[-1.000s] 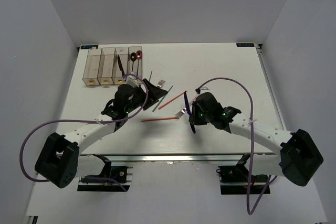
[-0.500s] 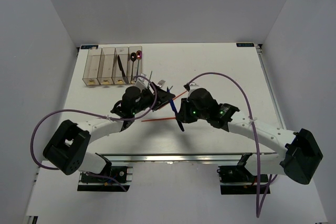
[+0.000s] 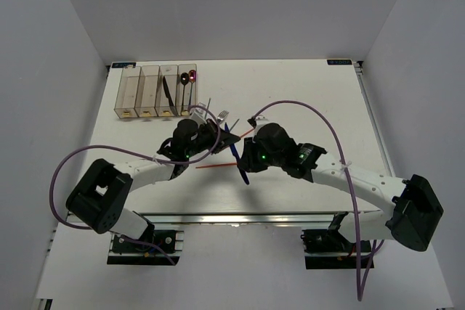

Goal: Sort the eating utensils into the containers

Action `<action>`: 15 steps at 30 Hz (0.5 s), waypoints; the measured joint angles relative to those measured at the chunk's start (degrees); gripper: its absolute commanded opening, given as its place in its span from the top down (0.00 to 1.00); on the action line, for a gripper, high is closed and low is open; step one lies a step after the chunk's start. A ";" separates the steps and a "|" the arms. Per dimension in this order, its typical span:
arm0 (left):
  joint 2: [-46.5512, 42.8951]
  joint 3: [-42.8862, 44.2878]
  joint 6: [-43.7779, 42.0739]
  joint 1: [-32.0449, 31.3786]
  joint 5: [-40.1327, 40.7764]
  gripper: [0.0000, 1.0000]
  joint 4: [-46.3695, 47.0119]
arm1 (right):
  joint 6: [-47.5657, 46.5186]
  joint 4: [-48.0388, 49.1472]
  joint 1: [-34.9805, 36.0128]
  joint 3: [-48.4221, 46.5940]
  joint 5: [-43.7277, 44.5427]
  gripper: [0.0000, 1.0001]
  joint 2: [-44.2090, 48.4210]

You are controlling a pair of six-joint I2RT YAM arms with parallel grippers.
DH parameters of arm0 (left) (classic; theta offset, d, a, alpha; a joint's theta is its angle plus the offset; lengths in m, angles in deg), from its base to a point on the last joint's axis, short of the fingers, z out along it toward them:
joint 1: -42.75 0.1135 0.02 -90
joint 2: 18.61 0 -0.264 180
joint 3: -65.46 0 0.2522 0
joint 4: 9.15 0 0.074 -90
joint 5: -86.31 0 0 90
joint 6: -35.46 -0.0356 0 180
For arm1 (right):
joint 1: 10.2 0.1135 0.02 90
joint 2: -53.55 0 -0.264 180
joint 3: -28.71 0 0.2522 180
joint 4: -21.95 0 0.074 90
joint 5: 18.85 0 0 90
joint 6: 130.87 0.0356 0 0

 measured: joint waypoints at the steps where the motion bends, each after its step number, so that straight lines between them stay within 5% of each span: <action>1: 0.00 0.52 -0.76 0.04 0.11 1.00 -1.44 | 0.39 -0.17 0.02 0.00 0.55 0.54 0.00; 6: 0.85 12.00 -13.97 3.19 2.38 1.00 -21.70 | 2.14 -2.91 -0.70 -0.48 6.67 0.49 0.74; 15: 15.63 50.31 -37.40 26.60 12.11 1.00 -53.70 | 2.08 -7.39 -9.42 -0.39 10.43 0.49 8.72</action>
